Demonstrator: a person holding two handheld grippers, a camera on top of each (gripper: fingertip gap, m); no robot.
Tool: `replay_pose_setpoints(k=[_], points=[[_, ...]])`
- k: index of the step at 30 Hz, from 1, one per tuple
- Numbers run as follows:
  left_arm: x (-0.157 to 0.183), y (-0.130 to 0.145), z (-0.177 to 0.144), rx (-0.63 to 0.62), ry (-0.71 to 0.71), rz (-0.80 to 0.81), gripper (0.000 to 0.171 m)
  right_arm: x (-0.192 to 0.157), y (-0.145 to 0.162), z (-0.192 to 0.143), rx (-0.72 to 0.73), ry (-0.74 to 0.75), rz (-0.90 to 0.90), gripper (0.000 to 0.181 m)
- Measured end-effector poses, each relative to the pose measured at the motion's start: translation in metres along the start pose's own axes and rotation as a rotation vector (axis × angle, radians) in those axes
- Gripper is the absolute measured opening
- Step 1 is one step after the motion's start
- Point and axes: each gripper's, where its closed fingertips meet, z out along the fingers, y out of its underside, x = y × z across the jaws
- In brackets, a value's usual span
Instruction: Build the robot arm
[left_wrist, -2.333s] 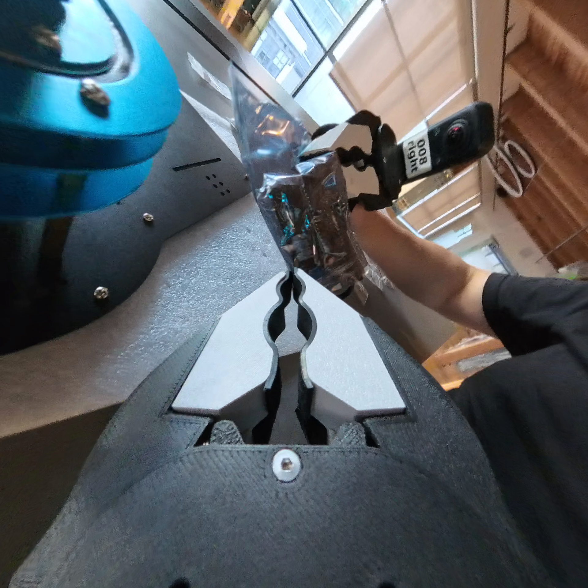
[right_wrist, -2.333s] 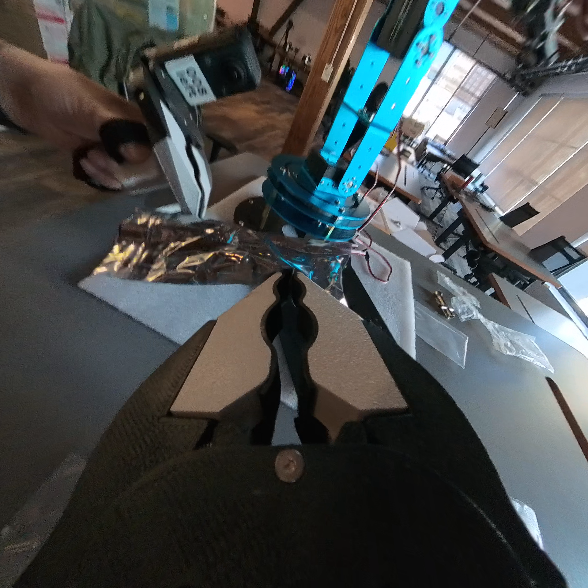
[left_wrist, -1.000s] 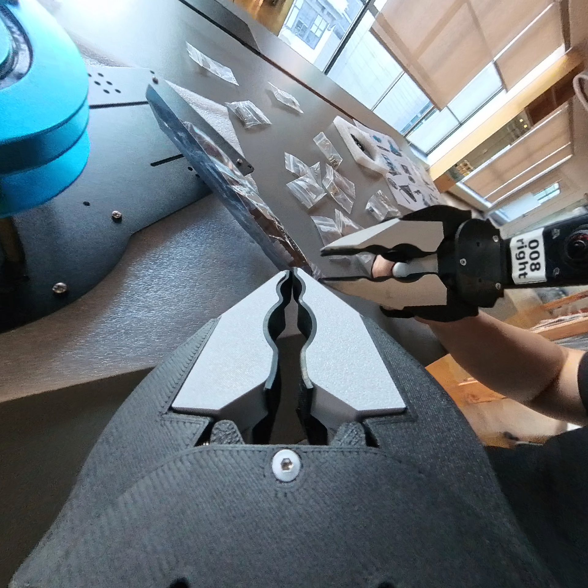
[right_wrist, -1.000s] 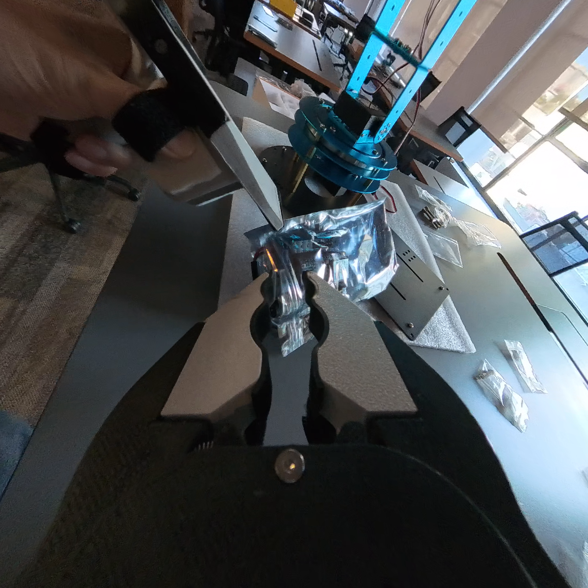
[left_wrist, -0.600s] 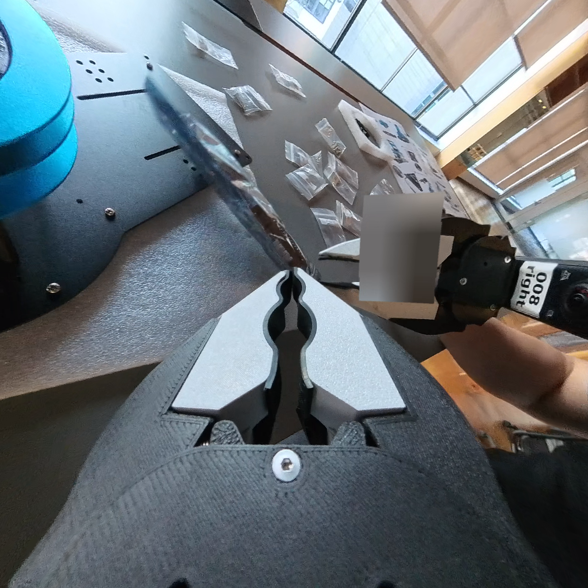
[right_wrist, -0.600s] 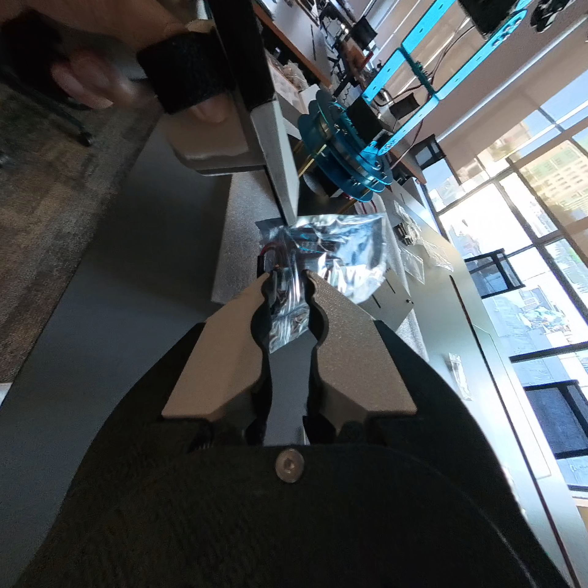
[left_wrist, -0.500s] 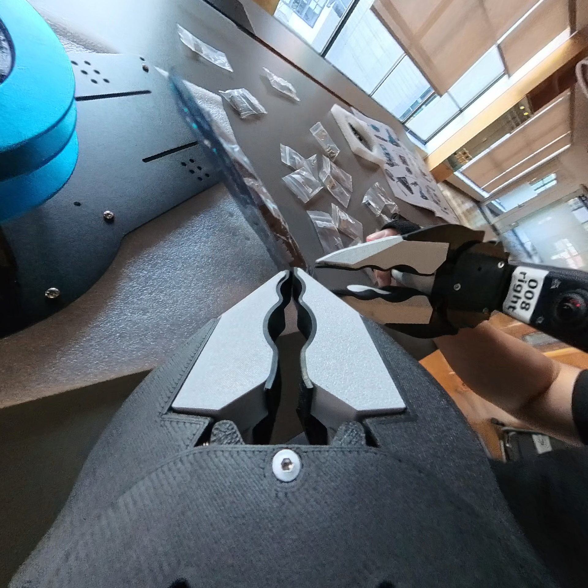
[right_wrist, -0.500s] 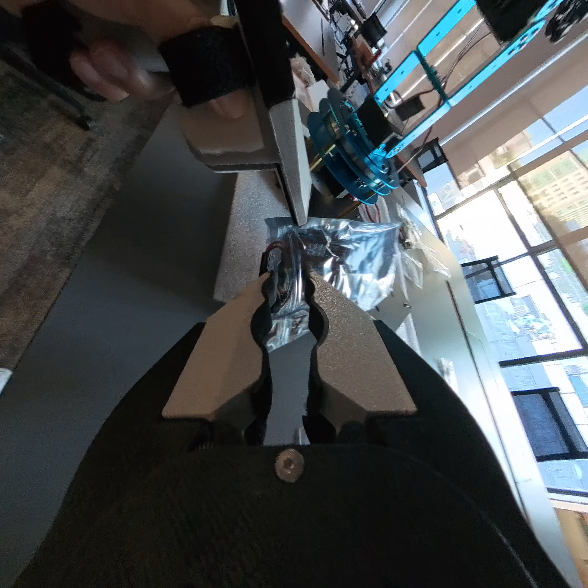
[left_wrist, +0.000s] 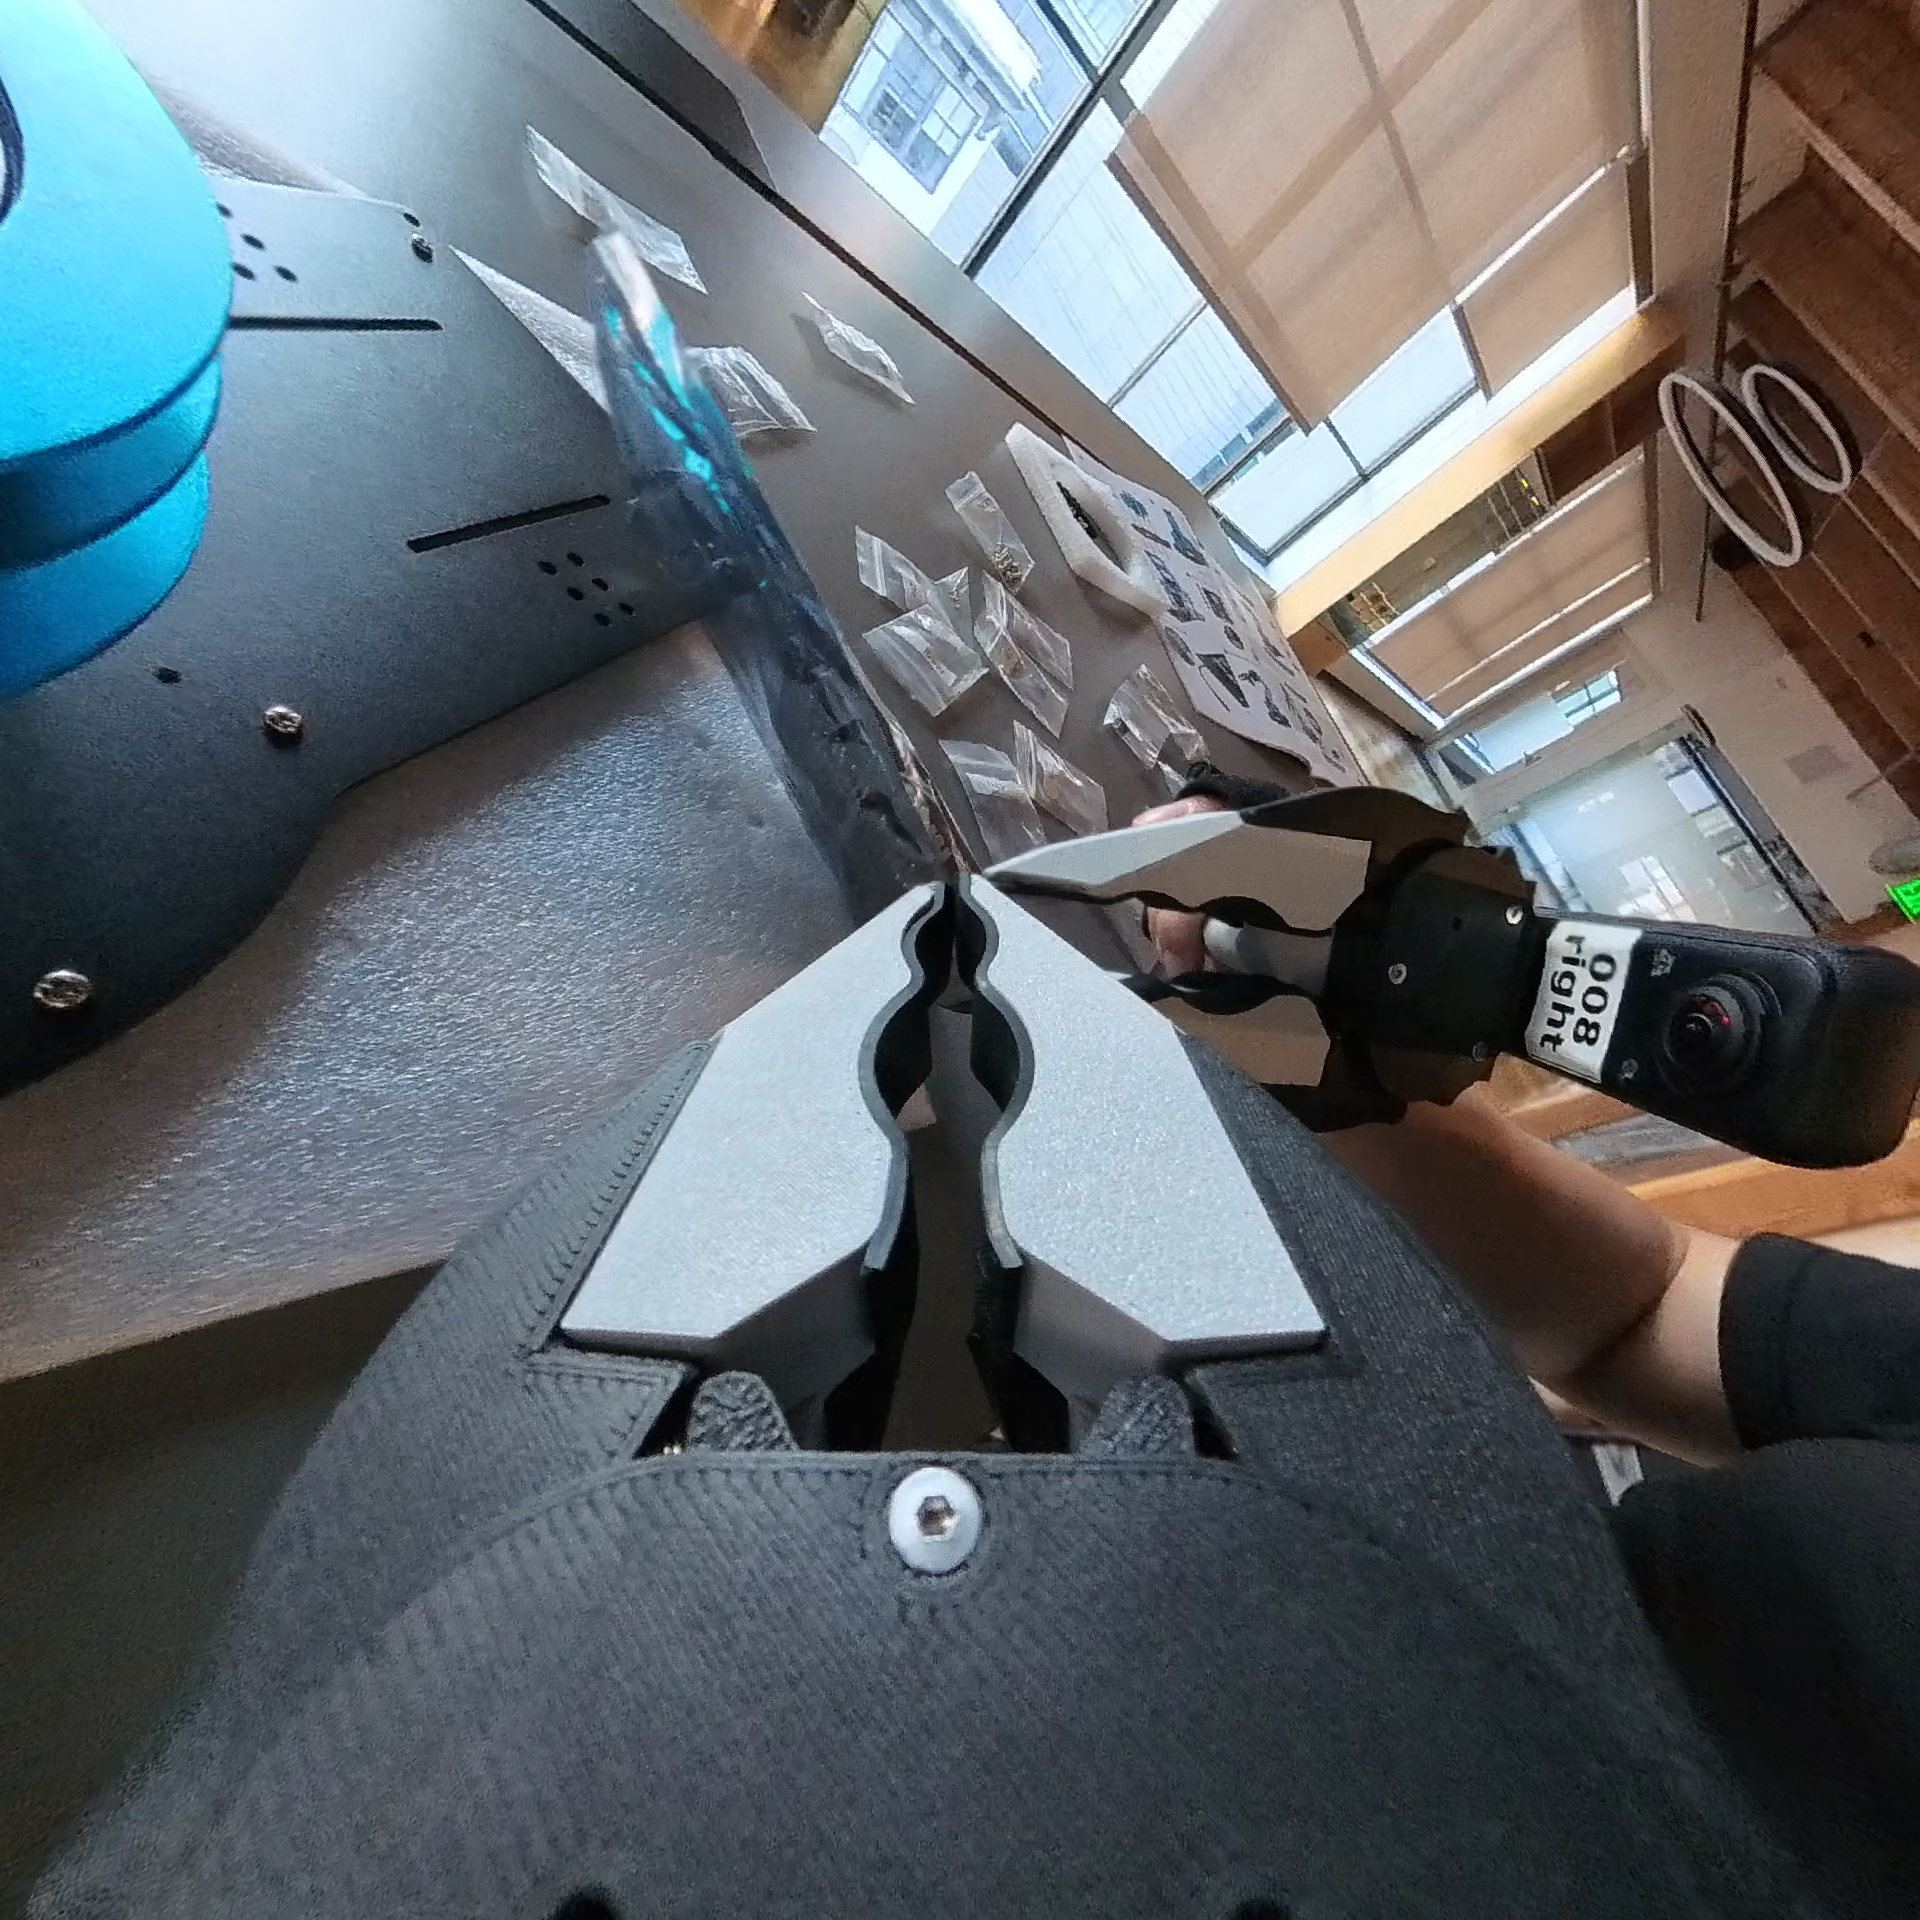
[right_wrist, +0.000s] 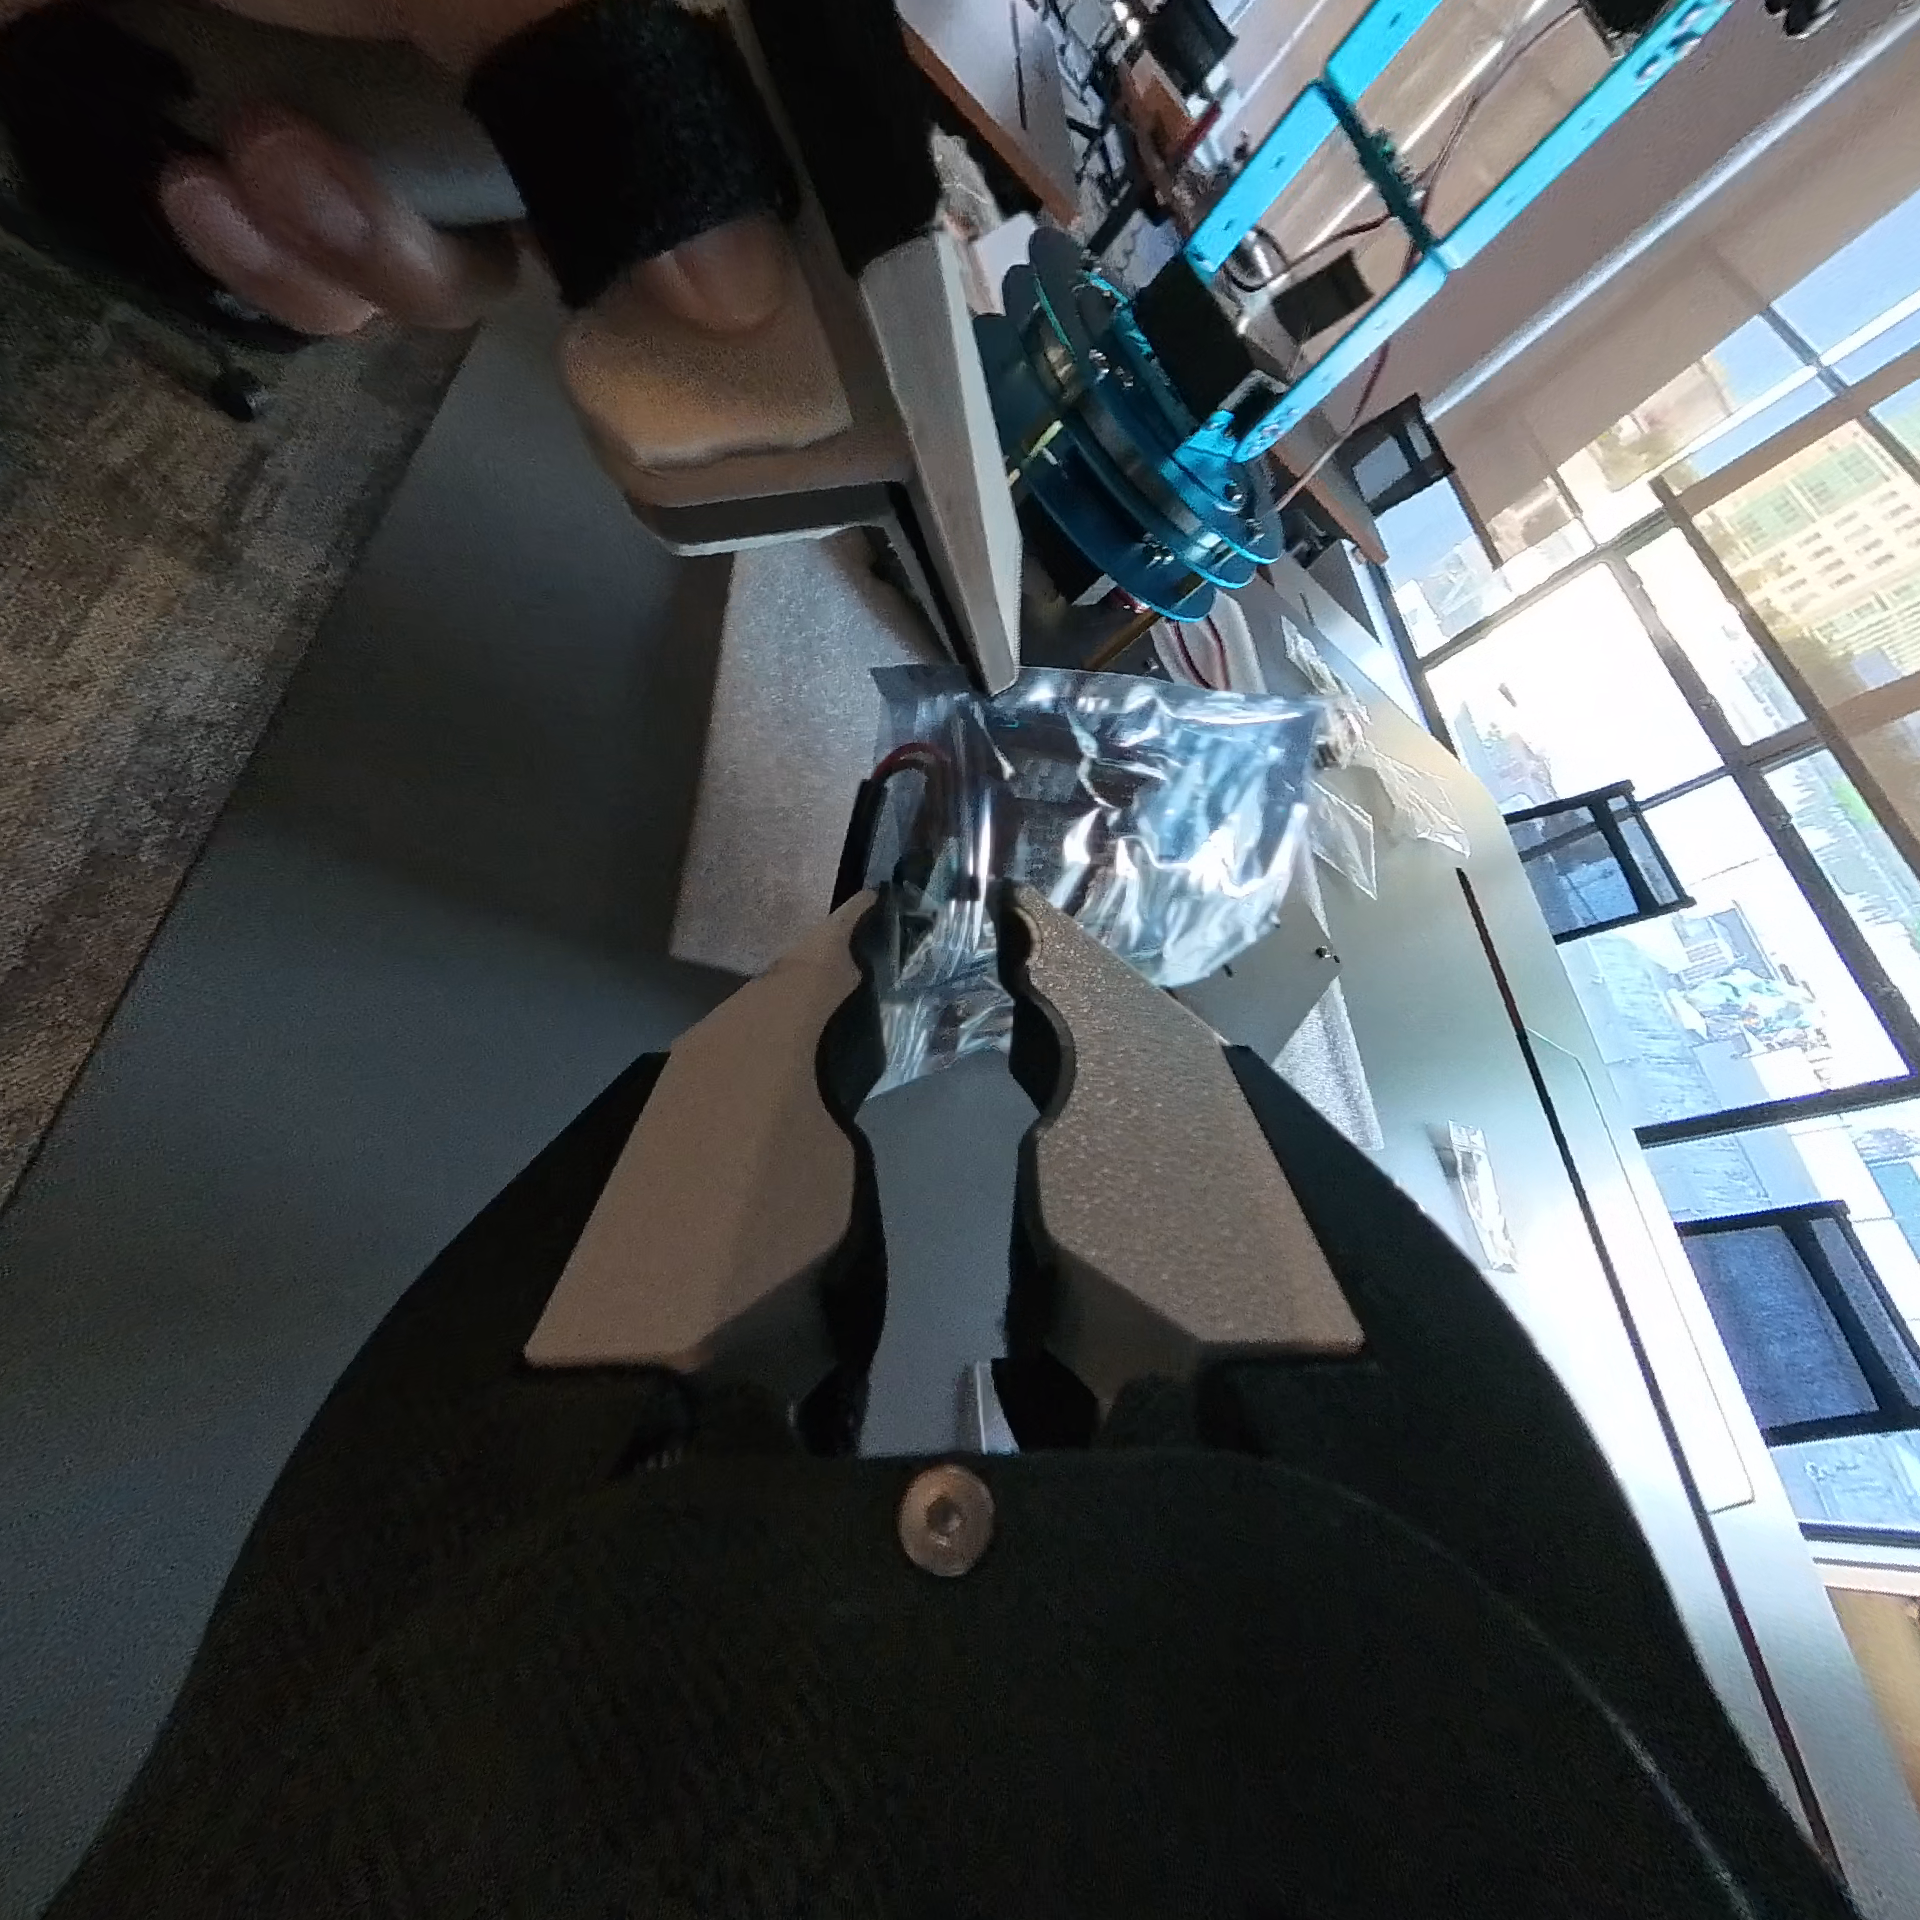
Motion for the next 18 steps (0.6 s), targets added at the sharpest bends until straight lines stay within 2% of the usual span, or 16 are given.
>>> replay_pose_setpoints(k=[8, 14, 18], points=[[0.003, -0.004, 0.000, 0.040, -0.044, -0.049, 0.000, 0.003, -0.016, -0.001, 0.075, 0.079, -0.061, 0.015], [0.007, -0.008, -0.003, 0.054, -0.064, -0.027, 0.000, 0.014, -0.029, -0.002, 0.107, 0.148, -0.011, 0.012], [0.009, -0.009, -0.005, 0.055, -0.085, 0.014, 0.000, 0.011, -0.034, -0.002, 0.137, 0.141, -0.024, 0.006]])
